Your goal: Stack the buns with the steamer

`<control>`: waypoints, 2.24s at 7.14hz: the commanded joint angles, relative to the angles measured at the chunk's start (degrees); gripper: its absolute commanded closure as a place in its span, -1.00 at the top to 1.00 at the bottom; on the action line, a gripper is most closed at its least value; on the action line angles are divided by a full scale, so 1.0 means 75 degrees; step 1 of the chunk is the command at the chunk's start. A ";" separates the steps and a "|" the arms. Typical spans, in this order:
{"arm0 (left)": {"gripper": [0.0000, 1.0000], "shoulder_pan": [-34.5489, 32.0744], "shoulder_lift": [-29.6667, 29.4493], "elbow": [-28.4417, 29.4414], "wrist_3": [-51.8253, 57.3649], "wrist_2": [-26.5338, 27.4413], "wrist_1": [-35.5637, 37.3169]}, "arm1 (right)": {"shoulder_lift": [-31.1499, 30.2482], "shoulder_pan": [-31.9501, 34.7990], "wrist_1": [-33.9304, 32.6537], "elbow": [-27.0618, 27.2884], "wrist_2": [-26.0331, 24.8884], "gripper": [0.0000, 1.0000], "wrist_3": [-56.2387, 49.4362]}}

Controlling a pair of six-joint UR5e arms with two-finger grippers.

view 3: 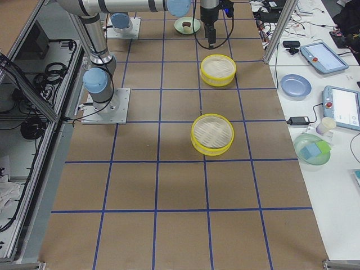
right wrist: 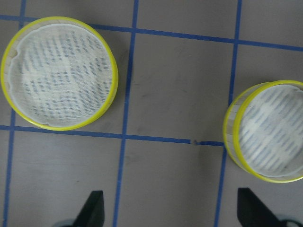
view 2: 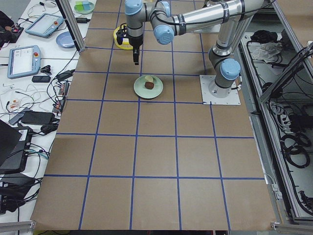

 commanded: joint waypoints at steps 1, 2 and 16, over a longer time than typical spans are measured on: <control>1.00 0.0001 -0.0220 -0.0887 0.0877 -0.0935 0.0521 | 0.0372 -0.1668 -0.0076 0.0012 0.0017 1.00 -0.2133; 1.00 0.0001 -0.0430 -0.1064 0.1672 -0.0965 0.0708 | 0.0955 -0.2371 -0.0529 0.0000 0.0052 1.00 -0.3051; -1.00 0.0001 -0.2086 -0.1066 0.3005 -0.0859 0.0757 | 0.4172 -0.3772 -0.3358 0.0234 -0.0077 0.15 -0.4044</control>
